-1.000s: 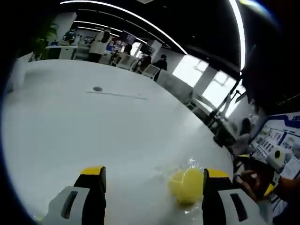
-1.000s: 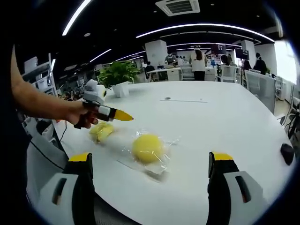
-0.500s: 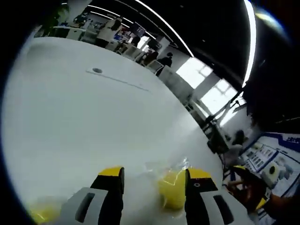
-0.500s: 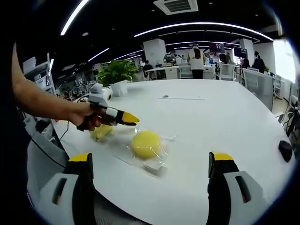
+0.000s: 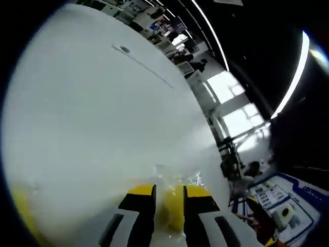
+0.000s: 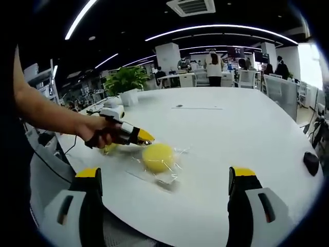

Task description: Compare the silicone blocks by pressing each to a similar depth, holding the contact briefly, and releasing to observe deformation and rebound differences across the visible hardness samples.

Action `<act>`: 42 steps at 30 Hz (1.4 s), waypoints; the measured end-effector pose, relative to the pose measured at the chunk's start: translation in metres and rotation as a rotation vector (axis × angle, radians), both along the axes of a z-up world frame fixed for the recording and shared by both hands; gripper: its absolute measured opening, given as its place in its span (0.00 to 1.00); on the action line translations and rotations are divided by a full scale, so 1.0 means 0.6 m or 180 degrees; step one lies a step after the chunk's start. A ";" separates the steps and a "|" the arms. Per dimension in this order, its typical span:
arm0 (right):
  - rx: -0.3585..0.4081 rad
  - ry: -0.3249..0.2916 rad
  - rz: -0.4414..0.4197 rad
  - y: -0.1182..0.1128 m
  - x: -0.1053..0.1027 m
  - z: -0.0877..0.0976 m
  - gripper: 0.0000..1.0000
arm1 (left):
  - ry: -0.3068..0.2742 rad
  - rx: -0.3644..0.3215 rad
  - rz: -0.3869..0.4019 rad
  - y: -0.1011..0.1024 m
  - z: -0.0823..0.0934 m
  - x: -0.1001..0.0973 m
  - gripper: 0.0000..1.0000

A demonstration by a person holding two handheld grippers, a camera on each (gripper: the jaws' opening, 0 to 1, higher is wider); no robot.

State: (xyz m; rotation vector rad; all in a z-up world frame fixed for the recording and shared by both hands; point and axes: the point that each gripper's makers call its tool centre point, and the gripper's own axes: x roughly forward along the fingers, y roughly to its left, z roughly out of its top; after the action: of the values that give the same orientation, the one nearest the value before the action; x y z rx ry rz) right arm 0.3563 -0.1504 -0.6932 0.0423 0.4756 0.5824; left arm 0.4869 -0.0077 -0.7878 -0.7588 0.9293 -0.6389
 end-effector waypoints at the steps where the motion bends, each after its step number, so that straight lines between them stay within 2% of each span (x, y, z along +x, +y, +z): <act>1: -0.0001 -0.0002 -0.0003 -0.001 -0.001 0.000 0.96 | 0.0067 -0.0056 0.0025 -0.003 0.000 -0.002 0.11; 2: -0.0003 0.0000 -0.0005 -0.002 -0.002 0.000 0.96 | 0.0127 -0.0064 0.0083 -0.002 -0.003 -0.002 0.11; 6: -0.0002 -0.0002 -0.0024 -0.007 -0.004 0.002 0.96 | 0.0115 -0.0112 0.0050 -0.008 -0.005 -0.005 0.09; 8: -0.0007 -0.0007 -0.0028 -0.007 -0.004 0.003 0.96 | 0.0155 -0.0134 0.0076 -0.008 -0.004 -0.005 0.04; 9: -0.0009 -0.0006 -0.0031 -0.008 -0.004 0.003 0.96 | 0.0102 -0.0124 0.0053 -0.009 -0.002 -0.005 0.03; 10: -0.0008 -0.0004 -0.0036 -0.008 -0.005 0.002 0.96 | -0.0024 -0.0005 0.0086 -0.003 -0.004 0.001 0.00; 12: -0.0009 0.0004 -0.0033 -0.008 -0.006 0.001 0.96 | -0.0002 -0.0049 0.0043 -0.010 0.000 -0.005 0.00; 14: -0.0012 -0.0002 -0.0029 -0.007 -0.009 0.002 0.96 | -0.0107 0.0034 -0.0014 -0.010 -0.001 -0.004 0.00; 18: -0.0024 0.0013 -0.0026 -0.008 -0.011 0.000 0.96 | -0.0066 -0.0026 0.0036 -0.009 0.001 -0.008 0.00; 20: -0.0032 0.0015 -0.0009 -0.006 -0.012 -0.001 0.96 | -0.0201 0.0055 0.0000 -0.006 0.002 -0.006 0.00; 23: -0.0037 0.0011 0.0011 -0.004 -0.014 0.000 0.96 | -0.0189 0.0036 0.0016 -0.006 0.008 -0.010 0.00; 26: -0.0030 0.0014 -0.0004 -0.003 -0.014 -0.001 0.96 | -0.0296 0.0042 -0.0039 -0.009 0.021 -0.013 0.00; 28: -0.0021 0.0007 -0.0002 -0.002 -0.014 0.000 0.96 | -0.0301 0.0028 -0.0042 -0.008 0.024 -0.009 0.00; 31: -0.0023 -0.0002 0.0007 0.000 -0.013 0.000 0.96 | -0.0301 -0.0074 -0.0046 -0.013 0.045 -0.008 0.00; 32: -0.0021 -0.0001 0.0010 0.001 -0.013 0.000 0.96 | -0.0426 0.0004 -0.0085 -0.012 0.051 -0.005 0.00; 34: -0.0013 -0.0013 0.0009 0.002 -0.012 0.002 0.96 | -0.0454 0.0091 -0.0124 -0.010 0.057 -0.006 0.00; 38: -0.0007 -0.0031 0.0016 0.006 -0.010 0.005 0.96 | -0.0563 0.0130 -0.0242 -0.007 0.078 -0.008 0.00; 41: -0.0002 -0.0034 0.0025 0.009 -0.010 0.005 0.96 | -0.0557 0.0062 -0.0227 -0.003 0.096 -0.007 0.00; 42: -0.0002 -0.0034 0.0032 0.010 -0.010 0.005 0.96 | -0.0607 0.0040 -0.0238 -0.003 0.105 -0.007 0.00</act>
State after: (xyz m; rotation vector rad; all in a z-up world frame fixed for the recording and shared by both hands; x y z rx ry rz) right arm 0.3501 -0.1441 -0.6903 0.0361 0.4657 0.5921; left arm 0.4828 -0.0094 -0.7247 -0.6422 0.7883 -0.7568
